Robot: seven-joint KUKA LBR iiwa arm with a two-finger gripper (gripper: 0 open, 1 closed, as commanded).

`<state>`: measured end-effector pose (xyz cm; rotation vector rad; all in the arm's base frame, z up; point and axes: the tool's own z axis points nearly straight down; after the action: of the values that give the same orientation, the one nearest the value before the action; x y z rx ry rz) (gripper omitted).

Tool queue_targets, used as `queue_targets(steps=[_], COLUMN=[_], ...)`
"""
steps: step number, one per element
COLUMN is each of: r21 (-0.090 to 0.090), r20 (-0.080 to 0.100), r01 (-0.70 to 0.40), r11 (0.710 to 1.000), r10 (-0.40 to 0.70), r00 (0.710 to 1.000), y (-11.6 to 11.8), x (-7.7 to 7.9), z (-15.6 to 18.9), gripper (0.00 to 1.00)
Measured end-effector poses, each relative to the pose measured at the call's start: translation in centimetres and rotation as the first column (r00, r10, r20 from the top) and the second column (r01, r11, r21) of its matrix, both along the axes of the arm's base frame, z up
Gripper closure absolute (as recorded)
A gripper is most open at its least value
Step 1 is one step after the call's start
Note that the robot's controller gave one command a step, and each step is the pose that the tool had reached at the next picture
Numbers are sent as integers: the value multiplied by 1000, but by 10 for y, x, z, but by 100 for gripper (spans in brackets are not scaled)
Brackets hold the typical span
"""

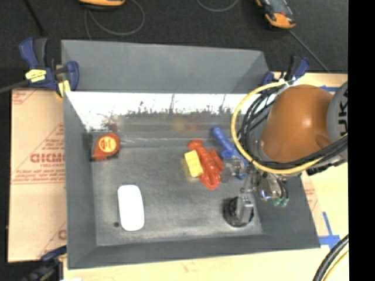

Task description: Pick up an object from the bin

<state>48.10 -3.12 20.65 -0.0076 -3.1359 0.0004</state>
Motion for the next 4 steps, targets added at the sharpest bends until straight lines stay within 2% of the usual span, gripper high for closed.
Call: queue_targets(steps=[1, 2, 3, 4], r21=[-1, -1, -2, 0], r20=[8, 11, 9, 8], r01=[-2, -163, -476, -255], r11=[1000, 987, 879, 967], r10=[2, 163, 476, 255], r00=[1000, 987, 879, 967], y=[0, -27, -75, -89], x=[2, 3, 7, 1], z=[4, -43, -47, -65], gripper=[0, 0, 0, 0])
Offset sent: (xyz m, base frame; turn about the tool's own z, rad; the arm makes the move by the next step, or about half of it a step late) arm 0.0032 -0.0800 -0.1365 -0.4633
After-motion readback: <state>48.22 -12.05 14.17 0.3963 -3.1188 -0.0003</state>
